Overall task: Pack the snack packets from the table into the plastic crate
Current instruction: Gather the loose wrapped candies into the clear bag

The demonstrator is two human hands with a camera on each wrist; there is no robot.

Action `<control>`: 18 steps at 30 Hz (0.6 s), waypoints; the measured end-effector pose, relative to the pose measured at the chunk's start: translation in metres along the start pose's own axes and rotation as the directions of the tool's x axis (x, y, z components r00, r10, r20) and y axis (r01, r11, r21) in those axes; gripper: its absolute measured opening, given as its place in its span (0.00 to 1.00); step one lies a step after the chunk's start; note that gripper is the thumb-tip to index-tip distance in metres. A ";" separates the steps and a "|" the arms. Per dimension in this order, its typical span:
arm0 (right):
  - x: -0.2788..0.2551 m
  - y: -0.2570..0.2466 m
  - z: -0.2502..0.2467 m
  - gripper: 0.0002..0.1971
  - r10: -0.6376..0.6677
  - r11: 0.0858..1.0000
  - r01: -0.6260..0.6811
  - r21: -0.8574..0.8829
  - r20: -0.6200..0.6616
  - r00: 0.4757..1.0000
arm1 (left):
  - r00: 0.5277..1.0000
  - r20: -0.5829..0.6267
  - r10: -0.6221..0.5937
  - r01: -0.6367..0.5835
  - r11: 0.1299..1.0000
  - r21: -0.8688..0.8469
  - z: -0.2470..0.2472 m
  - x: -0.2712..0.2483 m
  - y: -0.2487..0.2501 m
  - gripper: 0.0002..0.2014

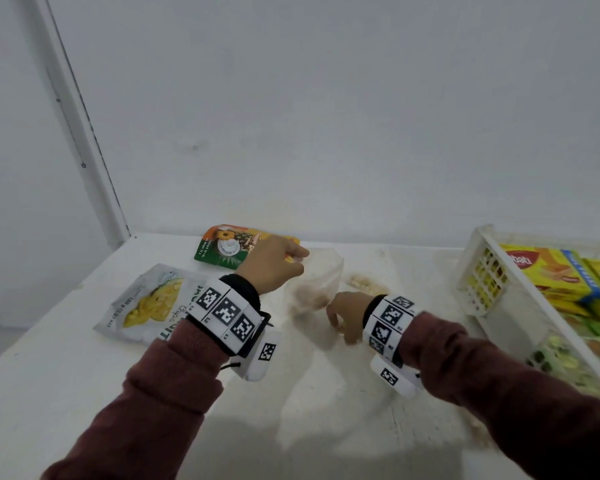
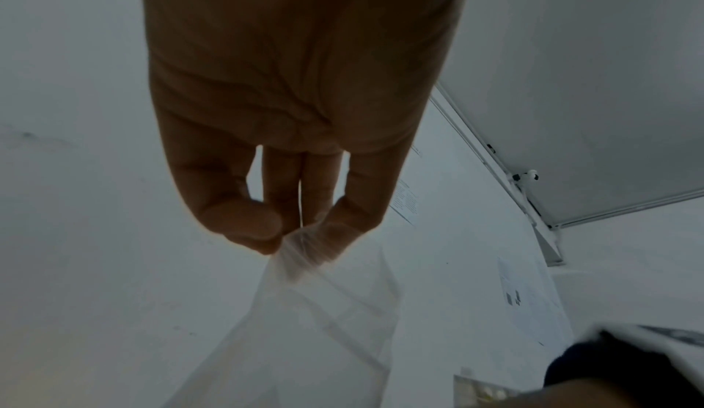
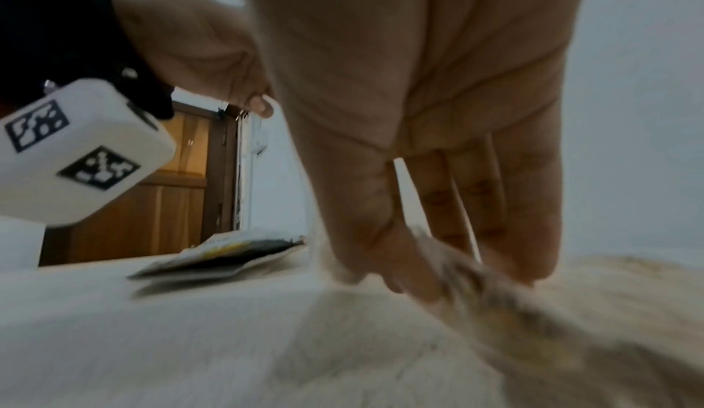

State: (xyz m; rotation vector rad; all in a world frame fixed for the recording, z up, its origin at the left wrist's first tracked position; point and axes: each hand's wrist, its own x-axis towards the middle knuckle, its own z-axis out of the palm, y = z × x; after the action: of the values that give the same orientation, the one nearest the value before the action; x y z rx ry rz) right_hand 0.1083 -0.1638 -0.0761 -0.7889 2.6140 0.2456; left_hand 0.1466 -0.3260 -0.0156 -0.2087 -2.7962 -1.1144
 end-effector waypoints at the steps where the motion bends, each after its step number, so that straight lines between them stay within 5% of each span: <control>1: 0.000 0.000 -0.002 0.18 -0.002 1.000 0.003 0.009 -0.013 1.000 | 1.000 0.005 0.006 -0.006 1.000 0.006 0.000 0.000 0.000 0.18; 4: -0.007 0.008 -0.009 0.13 0.012 0.992 0.008 0.128 -0.155 0.988 | 1.000 0.013 0.021 -0.021 1.000 0.013 -0.002 0.001 -0.001 0.17; 10: -0.037 0.035 -0.028 0.19 0.147 0.909 0.012 0.417 -0.349 0.925 | 0.998 0.041 0.055 -0.055 0.998 0.003 -0.004 0.006 -0.001 0.17; 14: -0.046 0.044 -0.017 0.16 0.269 0.865 -0.175 0.470 -0.139 0.953 | 0.997 0.050 0.065 -0.064 0.998 -0.018 -0.003 0.009 -0.001 0.16; 18: -0.047 0.042 0.001 0.32 0.268 0.927 -0.279 0.253 0.077 0.960 | 0.992 0.077 0.095 -0.095 0.995 -0.007 -0.001 0.012 0.000 0.14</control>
State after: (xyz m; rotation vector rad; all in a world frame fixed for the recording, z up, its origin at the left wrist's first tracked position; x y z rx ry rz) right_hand 0.1210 -0.1055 -0.0554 -0.3247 2.6392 -0.0093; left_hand 0.1351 -0.3256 -0.0123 -0.3889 -2.8184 -1.1117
